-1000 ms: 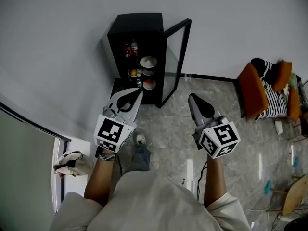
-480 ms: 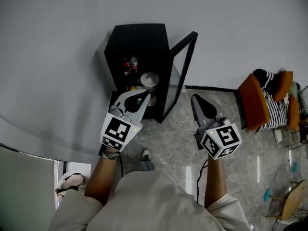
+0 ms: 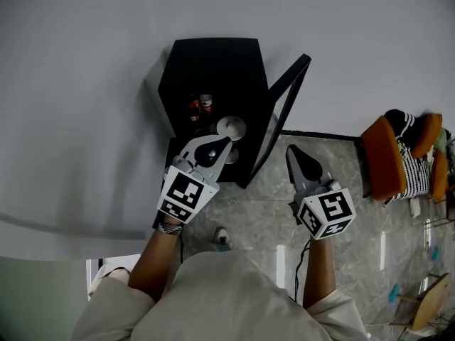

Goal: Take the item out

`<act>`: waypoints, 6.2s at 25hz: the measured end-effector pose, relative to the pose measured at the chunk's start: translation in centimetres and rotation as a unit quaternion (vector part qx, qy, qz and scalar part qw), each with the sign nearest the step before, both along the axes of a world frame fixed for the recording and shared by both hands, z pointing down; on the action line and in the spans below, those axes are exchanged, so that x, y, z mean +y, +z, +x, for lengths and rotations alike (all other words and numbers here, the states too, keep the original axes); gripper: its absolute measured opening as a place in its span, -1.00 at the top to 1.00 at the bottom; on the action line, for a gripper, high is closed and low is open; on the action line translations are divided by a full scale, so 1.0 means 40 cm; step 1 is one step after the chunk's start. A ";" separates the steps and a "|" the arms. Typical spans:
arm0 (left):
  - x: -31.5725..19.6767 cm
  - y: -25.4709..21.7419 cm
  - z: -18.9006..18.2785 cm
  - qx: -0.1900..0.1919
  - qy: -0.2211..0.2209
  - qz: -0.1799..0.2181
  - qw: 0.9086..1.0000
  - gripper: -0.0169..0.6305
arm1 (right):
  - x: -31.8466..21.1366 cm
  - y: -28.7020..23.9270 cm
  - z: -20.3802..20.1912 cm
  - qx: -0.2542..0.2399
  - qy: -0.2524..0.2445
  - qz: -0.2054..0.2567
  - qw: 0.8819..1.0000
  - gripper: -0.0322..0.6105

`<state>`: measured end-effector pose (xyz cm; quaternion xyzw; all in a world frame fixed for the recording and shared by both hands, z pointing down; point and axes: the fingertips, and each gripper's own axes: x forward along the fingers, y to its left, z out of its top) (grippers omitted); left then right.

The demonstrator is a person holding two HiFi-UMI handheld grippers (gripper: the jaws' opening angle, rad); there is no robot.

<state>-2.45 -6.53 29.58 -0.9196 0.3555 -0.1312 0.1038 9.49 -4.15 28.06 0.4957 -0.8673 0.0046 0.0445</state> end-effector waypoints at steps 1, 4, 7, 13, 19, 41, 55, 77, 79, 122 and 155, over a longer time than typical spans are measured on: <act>-0.022 0.009 -0.007 0.000 0.001 -0.005 1.000 0.94 | -0.021 0.008 -0.009 0.002 0.000 -0.004 1.000 0.88; -0.076 0.037 -0.024 0.006 0.006 -0.031 0.999 0.94 | -0.078 0.027 -0.031 0.003 0.001 -0.018 1.000 0.88; -0.117 0.066 -0.041 0.018 0.013 -0.065 0.998 0.94 | -0.121 0.042 -0.051 0.002 0.000 -0.029 1.000 0.88; -0.196 0.124 -0.086 -0.005 -0.005 -0.085 0.996 0.94 | -0.197 0.090 -0.099 -0.002 0.007 -0.046 0.999 0.88; -0.263 0.179 -0.130 0.047 -0.025 -0.134 0.989 0.91 | -0.246 0.134 -0.116 -0.007 0.021 -0.061 0.998 0.88; -0.452 0.618 -0.089 0.100 -0.079 -0.329 0.936 0.67 | -0.395 0.451 -0.109 -0.003 0.012 -0.163 0.987 0.88; -0.541 0.918 -0.071 0.172 -0.128 -0.464 0.859 0.61 | -0.432 0.566 -0.121 0.001 -0.003 -0.202 0.979 0.88; -0.676 1.160 -0.009 0.431 -0.179 -0.565 0.680 0.27 | -0.420 0.655 -0.113 0.015 -0.036 -0.252 0.967 0.88; -0.686 1.170 -0.009 0.443 -0.182 -0.567 0.671 0.27 | -0.415 0.662 -0.112 0.012 -0.034 -0.257 0.966 0.88; -0.701 1.183 -0.009 0.599 -0.199 -0.545 0.552 0.86 | -0.388 0.698 0.022 -0.001 0.017 -0.261 0.965 0.88; -0.493 0.693 -0.047 0.674 -0.115 -0.503 0.528 0.87 | -0.351 0.530 -0.006 -0.017 0.057 -0.195 0.979 0.88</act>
